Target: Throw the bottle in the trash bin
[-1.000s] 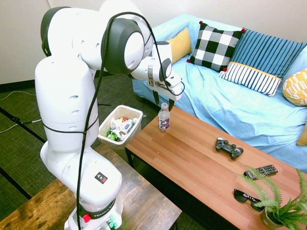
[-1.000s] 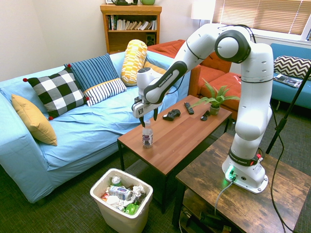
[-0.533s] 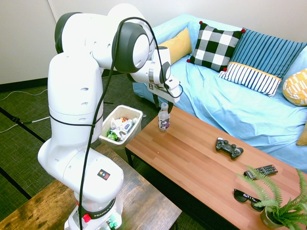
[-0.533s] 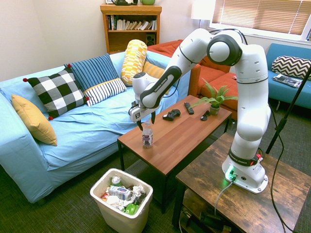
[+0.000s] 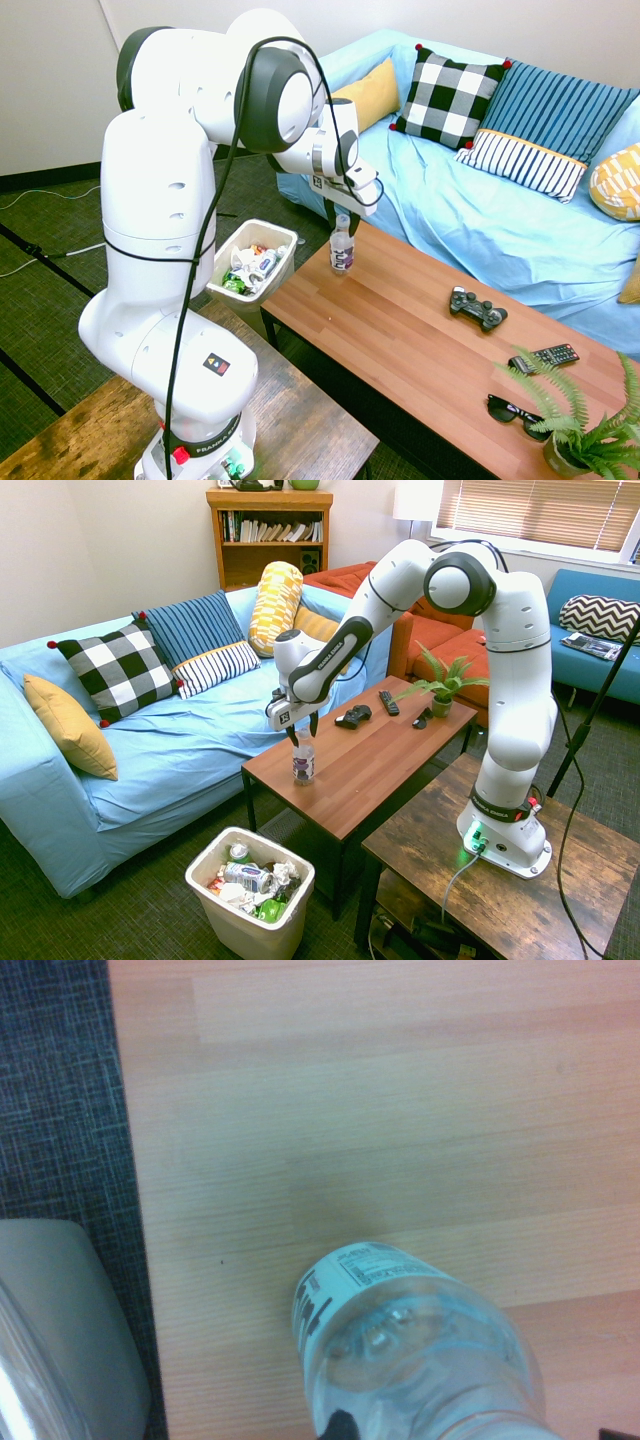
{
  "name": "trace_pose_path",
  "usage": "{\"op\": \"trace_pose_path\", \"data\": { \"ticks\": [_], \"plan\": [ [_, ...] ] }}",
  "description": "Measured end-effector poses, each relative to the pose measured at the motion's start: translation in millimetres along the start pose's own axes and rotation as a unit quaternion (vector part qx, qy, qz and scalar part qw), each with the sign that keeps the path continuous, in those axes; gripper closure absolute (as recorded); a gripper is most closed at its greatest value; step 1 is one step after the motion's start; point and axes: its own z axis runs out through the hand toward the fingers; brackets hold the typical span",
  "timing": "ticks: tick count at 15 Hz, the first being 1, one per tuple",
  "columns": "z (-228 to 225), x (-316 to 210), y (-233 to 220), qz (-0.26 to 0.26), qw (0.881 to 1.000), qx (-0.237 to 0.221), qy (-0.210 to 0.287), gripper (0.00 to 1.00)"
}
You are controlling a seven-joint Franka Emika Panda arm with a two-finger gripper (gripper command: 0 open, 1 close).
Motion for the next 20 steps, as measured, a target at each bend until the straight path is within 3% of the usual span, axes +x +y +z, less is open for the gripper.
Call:
{"op": "trace_pose_path", "data": {
  "ticks": [6,9,14,20],
  "plan": [
    [-8.3,2.7,-4.9,0.005,1.000,0.005,-0.005,1.00],
    [-35.1,-10.3,-10.1,-0.002,1.000,0.018,-0.009,1.00],
    [-116.3,-132.1,-33.9,-0.082,0.995,0.048,0.001,1.00],
    [-71.9,-249.5,-74.2,-0.149,0.988,0.025,0.013,1.00]
  ]
}}
